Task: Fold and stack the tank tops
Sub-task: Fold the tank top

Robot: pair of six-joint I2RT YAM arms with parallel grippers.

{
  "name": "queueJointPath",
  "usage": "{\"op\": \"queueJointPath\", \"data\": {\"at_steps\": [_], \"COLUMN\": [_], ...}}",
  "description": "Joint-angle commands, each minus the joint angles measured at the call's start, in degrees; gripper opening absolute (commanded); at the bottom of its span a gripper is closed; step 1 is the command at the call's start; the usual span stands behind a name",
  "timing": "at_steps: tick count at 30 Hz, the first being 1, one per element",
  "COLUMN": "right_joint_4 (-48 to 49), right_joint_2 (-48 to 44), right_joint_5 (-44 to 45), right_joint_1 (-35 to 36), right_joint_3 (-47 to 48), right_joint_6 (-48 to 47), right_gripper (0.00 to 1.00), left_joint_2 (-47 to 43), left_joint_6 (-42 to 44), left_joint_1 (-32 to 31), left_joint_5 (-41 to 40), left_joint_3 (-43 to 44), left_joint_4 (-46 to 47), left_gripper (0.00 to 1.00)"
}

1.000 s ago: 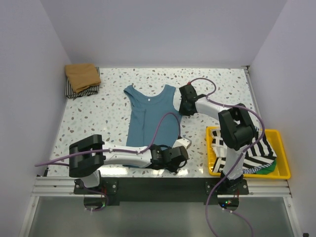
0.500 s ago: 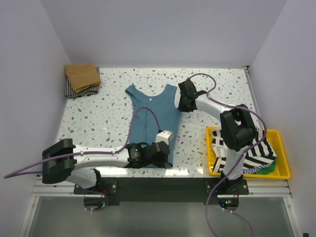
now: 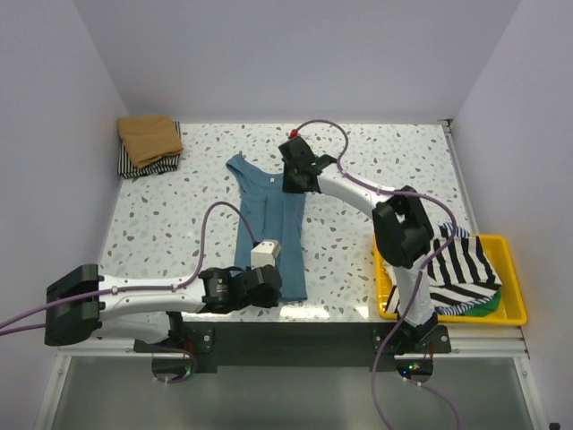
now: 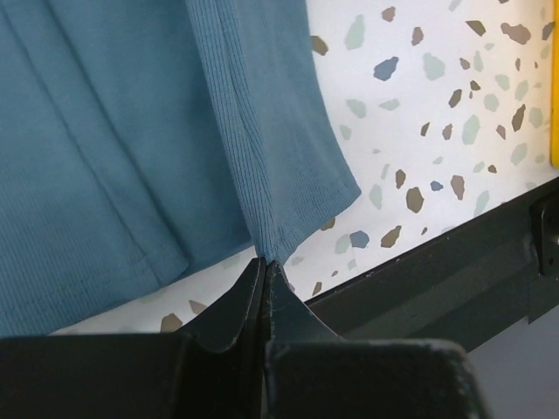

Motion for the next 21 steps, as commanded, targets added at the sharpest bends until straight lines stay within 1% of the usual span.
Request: {"op": "queueJointPath", "data": {"at_steps": [1, 6, 10, 21], "right_joint_4": [-2.56, -4.33, -4.50, -3.62], "right_joint_2": [4.35, 8.67, 10.52, 11.66], "right_joint_5": [1.34, 1.87, 1.78, 2.49], "right_joint_1": [1.96, 4.33, 5.56, 6.71], "right_joint_3": [6.55, 11.40, 12.72, 12.03], "right_joint_6": [0.48, 0.22, 0.13, 0.13], "right_gripper": [0.00, 0.00, 0.00, 0.00], "left_joint_2": [-2.96, -4.99, -5.60, -5.34], "left_joint_6": [-4.94, -6.87, -7.49, -8.37], "left_joint_1": [0.11, 0.02, -0.07, -0.51], "left_joint_5": [-1.98, -1.63, -0.67, -0.31], "left_joint_3": [-1.95, -3.63, -5.03, -6.53], "left_joint_4": [-2.99, -5.18, -5.27, -5.89], "left_gripper": [0.00, 0.00, 0.00, 0.00]}}
